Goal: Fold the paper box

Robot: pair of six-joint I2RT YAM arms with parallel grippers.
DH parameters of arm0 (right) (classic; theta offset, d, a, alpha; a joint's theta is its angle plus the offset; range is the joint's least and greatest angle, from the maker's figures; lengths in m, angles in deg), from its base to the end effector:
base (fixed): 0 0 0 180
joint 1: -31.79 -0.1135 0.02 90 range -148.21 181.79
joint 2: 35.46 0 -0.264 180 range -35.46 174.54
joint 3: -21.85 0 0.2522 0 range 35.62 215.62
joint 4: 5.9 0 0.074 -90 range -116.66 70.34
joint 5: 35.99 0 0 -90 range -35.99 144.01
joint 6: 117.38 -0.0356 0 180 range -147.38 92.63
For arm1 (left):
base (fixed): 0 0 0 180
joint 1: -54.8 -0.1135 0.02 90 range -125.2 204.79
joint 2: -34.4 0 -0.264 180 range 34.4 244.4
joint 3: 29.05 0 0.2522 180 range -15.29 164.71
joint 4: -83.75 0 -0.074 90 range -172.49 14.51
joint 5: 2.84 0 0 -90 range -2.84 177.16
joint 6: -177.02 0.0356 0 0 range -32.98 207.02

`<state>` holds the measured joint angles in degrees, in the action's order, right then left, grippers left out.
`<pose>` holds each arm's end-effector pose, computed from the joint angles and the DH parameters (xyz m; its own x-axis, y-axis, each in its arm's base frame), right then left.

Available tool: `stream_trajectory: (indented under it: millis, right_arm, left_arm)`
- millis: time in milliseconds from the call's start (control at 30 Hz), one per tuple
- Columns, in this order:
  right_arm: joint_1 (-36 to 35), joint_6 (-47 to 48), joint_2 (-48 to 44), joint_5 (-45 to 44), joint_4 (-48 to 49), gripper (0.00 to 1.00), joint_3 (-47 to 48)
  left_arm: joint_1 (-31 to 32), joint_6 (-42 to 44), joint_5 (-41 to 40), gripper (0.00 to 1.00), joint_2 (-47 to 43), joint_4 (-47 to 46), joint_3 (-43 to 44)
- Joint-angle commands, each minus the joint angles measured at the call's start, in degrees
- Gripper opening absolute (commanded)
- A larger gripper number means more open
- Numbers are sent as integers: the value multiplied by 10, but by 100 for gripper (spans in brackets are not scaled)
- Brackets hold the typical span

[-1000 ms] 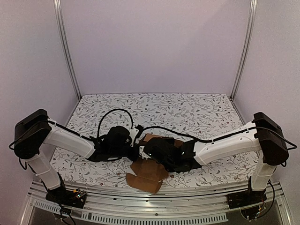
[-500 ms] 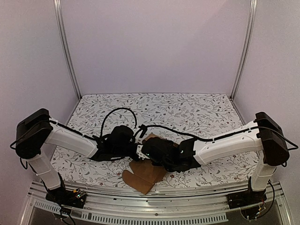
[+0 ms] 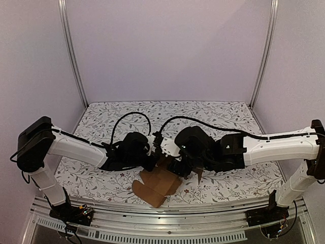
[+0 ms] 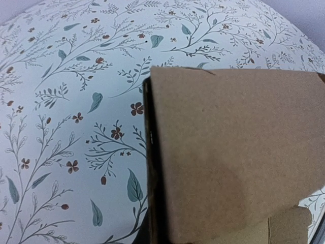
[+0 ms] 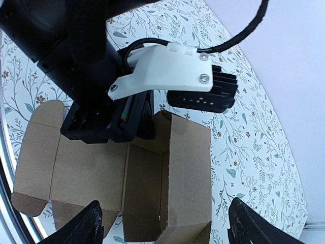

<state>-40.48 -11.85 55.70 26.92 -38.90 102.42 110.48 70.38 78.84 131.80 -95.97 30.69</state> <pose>0.1220 0.3283 0.2582 -0.0022 -0.7895 -0.6138 -0.7765 0.3881 -0.4964 0.1958 -0.2777 0.1541 -0.5477 0.2998 -0.7811 0.6221 0.7702 -0.1406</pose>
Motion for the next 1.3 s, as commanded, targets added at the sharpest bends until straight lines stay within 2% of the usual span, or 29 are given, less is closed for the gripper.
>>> stream_trajectory:
  millis: [0, 167, 433, 533, 633, 667, 767, 833, 900, 1067, 1267]
  right_arm:
    - [32, -69, -59, 95, -26, 86, -32]
    - [82, -123, -108, 161, -23, 86, -52]
    - [160, -261, -91, 262, -8, 76, -31]
    - [171, -289, -67, 286, 15, 63, -23]
    - [177, -313, -47, 305, 49, 42, -22]
    - [178, -319, -38, 307, 58, 31, -20]
    - [178, -329, -17, 309, 75, 12, -13]
    - [178, -337, -2, 297, 90, 3, -13]
    - [179, -342, 7, 291, 113, 0, -16]
    - [179, -363, 35, 285, 161, 0, -18]
    - [179, -391, 70, 283, 221, 0, -30]
  left_arm:
    - [7, 27, -22, 0, -6, 30, 11]
    - [7, 56, 7, 0, -5, 24, 11]
    - [7, 84, 42, 0, 6, 0, 4]
    - [7, 86, 65, 0, 12, -2, 10]
    - [7, 84, 78, 0, 17, -27, 6]
    - [8, 84, 79, 0, 18, -37, 2]
    - [8, 88, 79, 0, 28, -37, 7]
    - [7, 90, 79, 0, 33, -36, 12]
    - [8, 94, 89, 0, 38, -40, 13]
    - [9, 92, 94, 0, 42, -103, -12]
    - [9, 82, 85, 0, 61, -124, -12]
